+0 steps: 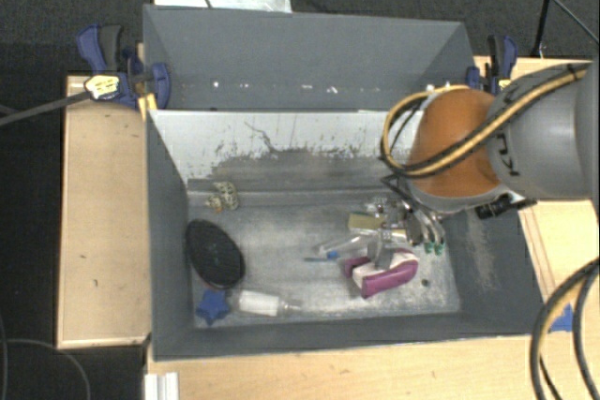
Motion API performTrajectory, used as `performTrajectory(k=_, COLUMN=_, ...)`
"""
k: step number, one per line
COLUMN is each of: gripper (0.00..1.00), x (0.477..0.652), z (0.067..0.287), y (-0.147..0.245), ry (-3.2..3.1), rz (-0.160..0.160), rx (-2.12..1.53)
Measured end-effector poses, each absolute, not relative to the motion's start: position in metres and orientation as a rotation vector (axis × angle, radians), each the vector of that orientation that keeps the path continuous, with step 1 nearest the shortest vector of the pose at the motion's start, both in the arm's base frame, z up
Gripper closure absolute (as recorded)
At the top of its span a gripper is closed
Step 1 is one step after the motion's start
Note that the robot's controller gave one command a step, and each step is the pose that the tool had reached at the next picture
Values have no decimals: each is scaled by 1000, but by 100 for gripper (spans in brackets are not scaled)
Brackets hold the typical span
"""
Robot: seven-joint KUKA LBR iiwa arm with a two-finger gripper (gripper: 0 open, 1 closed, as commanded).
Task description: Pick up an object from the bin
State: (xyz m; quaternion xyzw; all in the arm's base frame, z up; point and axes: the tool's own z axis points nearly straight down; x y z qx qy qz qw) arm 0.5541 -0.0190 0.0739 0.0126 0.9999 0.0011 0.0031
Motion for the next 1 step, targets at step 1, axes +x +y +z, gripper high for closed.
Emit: performTrajectory(k=1, gripper=100, x=562, z=234, y=-22, ry=3130, rz=0, rx=41)
